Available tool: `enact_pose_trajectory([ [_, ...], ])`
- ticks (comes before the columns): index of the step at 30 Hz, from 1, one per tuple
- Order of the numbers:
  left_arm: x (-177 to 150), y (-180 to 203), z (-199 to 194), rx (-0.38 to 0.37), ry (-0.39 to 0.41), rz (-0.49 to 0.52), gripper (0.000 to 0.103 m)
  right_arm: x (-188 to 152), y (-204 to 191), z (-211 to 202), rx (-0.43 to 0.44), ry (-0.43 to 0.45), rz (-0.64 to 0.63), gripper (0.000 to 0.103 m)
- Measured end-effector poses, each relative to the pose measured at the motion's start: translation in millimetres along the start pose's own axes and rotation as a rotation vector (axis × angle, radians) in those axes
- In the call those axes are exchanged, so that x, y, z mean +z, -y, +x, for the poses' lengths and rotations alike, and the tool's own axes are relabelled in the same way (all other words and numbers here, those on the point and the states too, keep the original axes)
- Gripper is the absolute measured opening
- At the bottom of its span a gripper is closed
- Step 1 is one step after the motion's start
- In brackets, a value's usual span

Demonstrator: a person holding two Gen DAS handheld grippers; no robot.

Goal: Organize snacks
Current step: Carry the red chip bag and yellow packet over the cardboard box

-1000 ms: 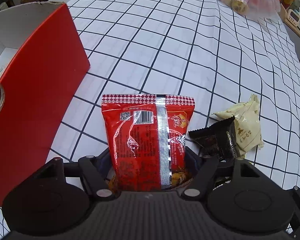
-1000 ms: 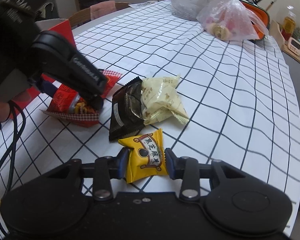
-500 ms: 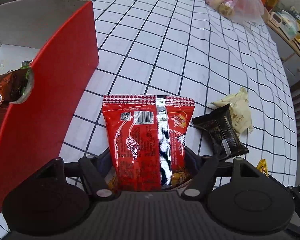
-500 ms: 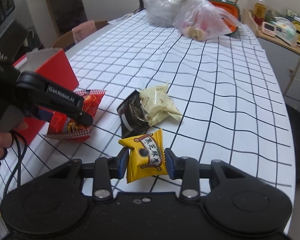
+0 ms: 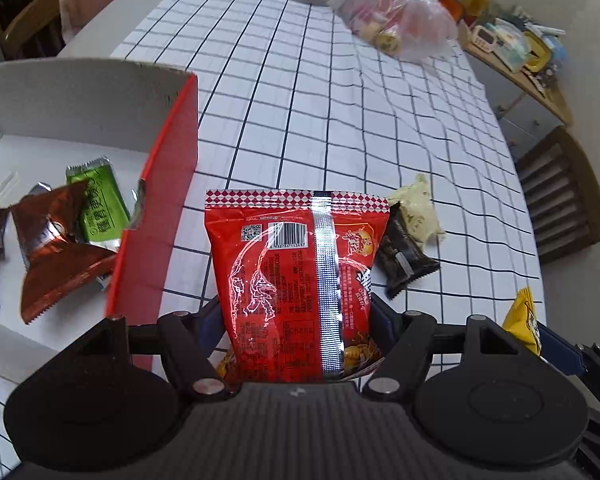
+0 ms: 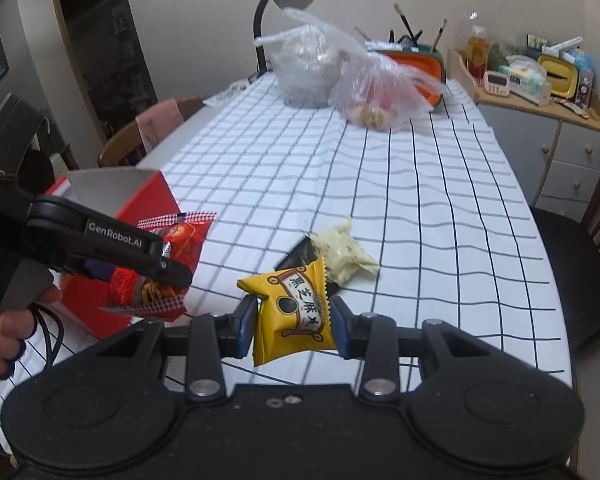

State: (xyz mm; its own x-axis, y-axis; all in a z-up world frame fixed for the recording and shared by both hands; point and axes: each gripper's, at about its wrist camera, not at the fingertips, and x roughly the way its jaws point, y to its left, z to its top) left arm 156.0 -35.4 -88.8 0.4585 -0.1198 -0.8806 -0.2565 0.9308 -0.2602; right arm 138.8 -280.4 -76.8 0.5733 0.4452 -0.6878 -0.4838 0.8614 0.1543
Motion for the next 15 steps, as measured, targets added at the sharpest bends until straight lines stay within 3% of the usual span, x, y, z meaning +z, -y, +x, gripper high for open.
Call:
enact_pose_trajectory([
  [7,1.3,-15.7,-39.1,-0.019,0.044,0.059,0.072,11.5,-36.7,-16.6,-0.004,0.046,-0.010,0.037],
  [15,8.4,-52.5,-73.6,-0.020,0.101,0.062,0.072,27.0,-81.9,-19.8,0.028,0.090,-0.052,0.037],
])
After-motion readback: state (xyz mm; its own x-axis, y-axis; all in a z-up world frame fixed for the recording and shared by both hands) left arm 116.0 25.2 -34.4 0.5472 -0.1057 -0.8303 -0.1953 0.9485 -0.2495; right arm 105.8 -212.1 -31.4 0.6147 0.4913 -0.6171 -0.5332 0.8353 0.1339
